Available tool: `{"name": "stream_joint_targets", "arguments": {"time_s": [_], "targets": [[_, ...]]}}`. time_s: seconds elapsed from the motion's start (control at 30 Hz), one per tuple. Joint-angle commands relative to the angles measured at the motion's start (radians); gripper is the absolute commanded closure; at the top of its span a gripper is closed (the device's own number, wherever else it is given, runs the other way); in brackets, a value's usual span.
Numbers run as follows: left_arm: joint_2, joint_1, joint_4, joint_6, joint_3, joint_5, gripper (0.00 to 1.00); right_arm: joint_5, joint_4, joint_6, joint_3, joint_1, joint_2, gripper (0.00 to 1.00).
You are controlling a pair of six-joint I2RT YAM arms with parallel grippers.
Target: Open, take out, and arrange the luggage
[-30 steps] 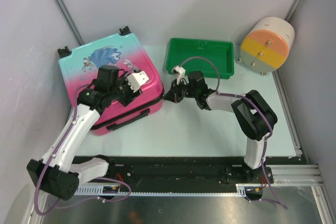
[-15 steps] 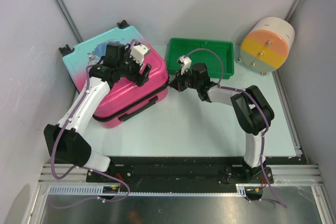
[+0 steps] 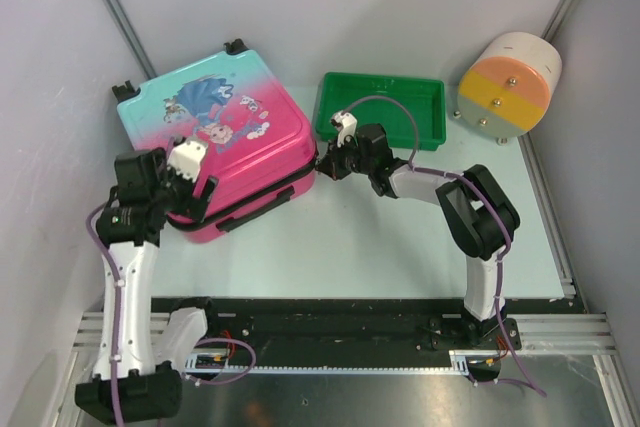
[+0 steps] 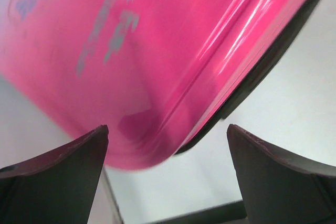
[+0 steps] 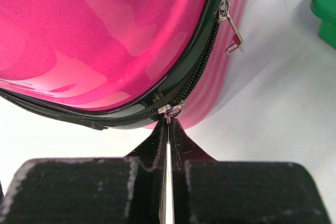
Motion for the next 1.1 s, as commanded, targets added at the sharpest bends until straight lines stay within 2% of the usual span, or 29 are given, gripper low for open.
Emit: {"name": "stream_joint_targets", "arguments": {"time_s": [0.0,0.13,0.27,0.33,0.4,0.53,0.7,0.9,1.07], "targets": [[-0.024,0.114,-0.064,0.11,-0.071,-0.111,0.0,-0.065,-0.054,0.024,0.03,0.052,-0.023,1.0],[0.005,0.247,-0.118,0.178,-0.086,-0.01,0.01,-0.085,-0.08,0.019,0.03,0.06,-0.032,1.0],[0.041,0.258,-0.118,0.195,-0.114,0.073,0.02,-0.076,-0.083,0.013,0.03,0.063,-0.032,1.0],[0.061,0.252,-0.118,0.202,-0.112,0.179,0.02,-0.078,-0.083,0.013,0.03,0.064,-0.032,1.0],[0.1,0.224,-0.113,0.192,-0.097,0.219,0.03,-0.081,-0.094,0.012,0.03,0.067,-0.037,1.0],[0.159,0.097,-0.071,0.104,-0.071,0.228,0.02,-0.091,-0.15,-0.002,0.028,0.09,-0.067,1.0],[0.18,-0.038,0.04,-0.01,-0.101,0.165,0.03,-0.041,-0.209,0.024,0.023,0.141,-0.099,1.0],[0.202,-0.067,0.101,-0.131,-0.129,0.194,0.06,0.063,-0.249,0.1,0.019,0.166,-0.116,1.0],[0.196,-0.086,0.135,-0.193,-0.172,0.257,0.07,0.102,-0.091,0.136,0.02,0.205,-0.126,1.0]]}}
